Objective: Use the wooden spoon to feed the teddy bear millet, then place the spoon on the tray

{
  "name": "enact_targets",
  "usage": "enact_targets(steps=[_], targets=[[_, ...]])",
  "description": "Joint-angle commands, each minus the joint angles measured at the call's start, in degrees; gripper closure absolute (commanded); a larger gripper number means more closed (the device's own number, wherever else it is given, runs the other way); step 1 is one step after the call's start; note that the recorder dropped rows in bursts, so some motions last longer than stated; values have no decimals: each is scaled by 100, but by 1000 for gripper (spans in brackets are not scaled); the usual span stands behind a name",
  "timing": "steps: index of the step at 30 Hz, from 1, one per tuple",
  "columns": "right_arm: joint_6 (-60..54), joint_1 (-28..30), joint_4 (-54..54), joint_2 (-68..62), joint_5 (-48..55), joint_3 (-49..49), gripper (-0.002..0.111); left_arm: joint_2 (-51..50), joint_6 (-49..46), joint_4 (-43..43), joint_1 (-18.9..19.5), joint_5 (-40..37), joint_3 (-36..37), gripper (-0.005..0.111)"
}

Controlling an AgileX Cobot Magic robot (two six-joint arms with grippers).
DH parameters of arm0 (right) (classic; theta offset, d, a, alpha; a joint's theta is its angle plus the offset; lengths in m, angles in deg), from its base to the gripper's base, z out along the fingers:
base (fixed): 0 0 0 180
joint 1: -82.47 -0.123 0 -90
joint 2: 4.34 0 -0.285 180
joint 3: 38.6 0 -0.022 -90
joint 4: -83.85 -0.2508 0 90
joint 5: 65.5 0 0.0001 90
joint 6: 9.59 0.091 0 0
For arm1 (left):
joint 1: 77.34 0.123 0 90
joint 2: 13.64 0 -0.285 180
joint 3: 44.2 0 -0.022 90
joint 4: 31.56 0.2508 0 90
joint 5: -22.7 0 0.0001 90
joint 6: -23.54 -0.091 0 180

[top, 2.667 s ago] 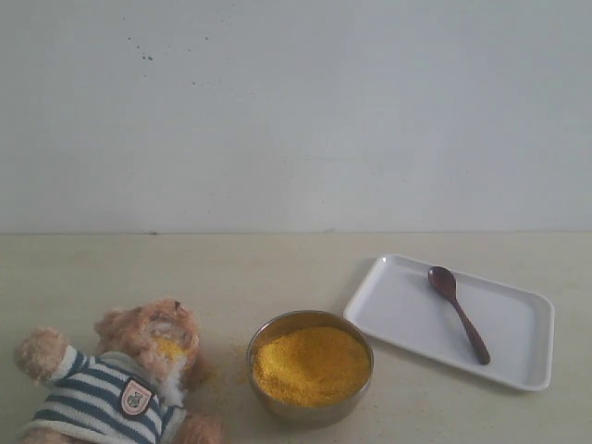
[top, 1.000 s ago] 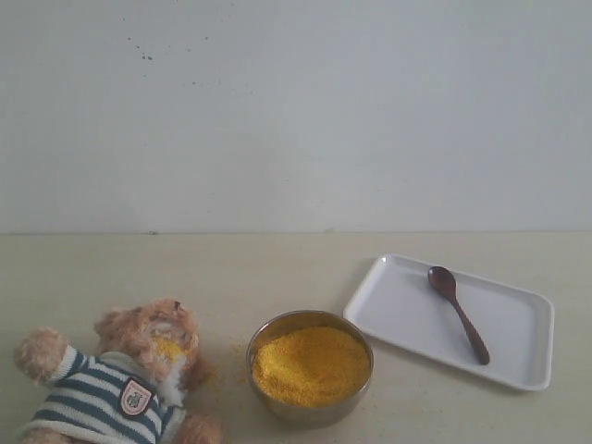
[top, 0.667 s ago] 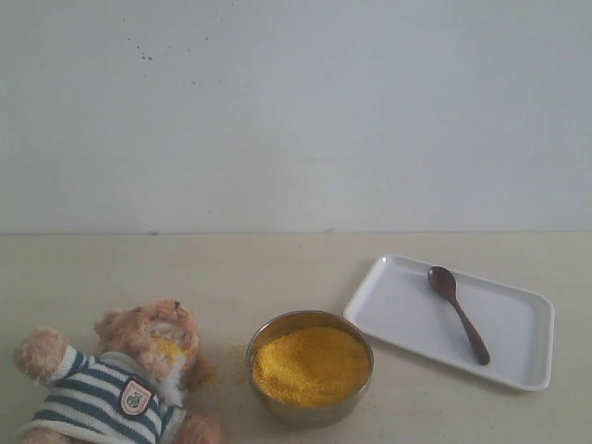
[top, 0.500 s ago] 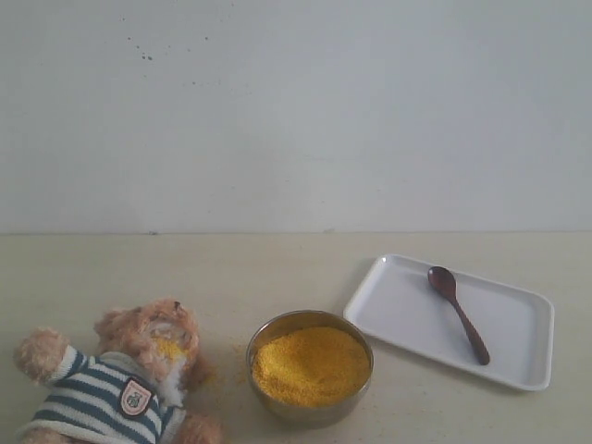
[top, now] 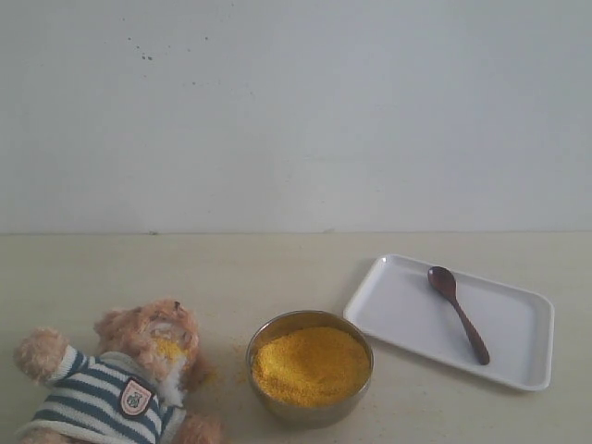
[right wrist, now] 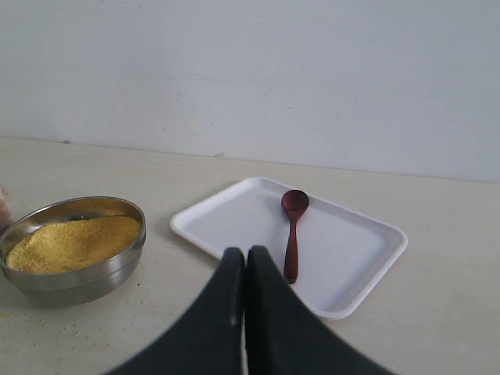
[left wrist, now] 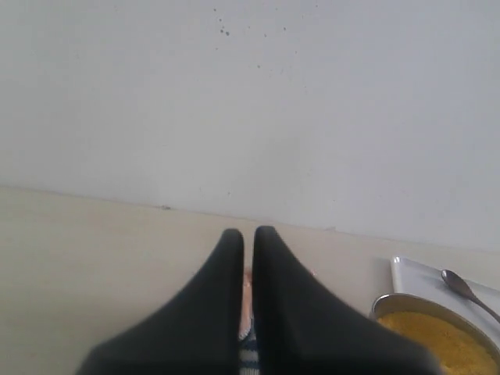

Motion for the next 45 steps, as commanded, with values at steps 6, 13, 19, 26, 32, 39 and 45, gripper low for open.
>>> enact_targets(steps=[6,13,19,26,32,39,45], targets=[[8,19,30,32,-14,-1,108,19,268,463,-43,15,19,103],[8,19,30,32,-14,-1,108,19,268,463,-43,-702,19,103],[8,19,30,32,-14,-1,108,19,268,463,-43,-1759,19,103],[8,19,30,32,-14,-1,108,19,268,463,-43,-1736,19,103],[8,19,30,32,-14,-1,108,19,268,463,-43,-1725,19,103],[8,19,30,32,-14,-1,108,19,268,463,-43,-1725,19,103],[8,19,30,32,-14,-1,108,19,268,463,-43,-1725,19,103]])
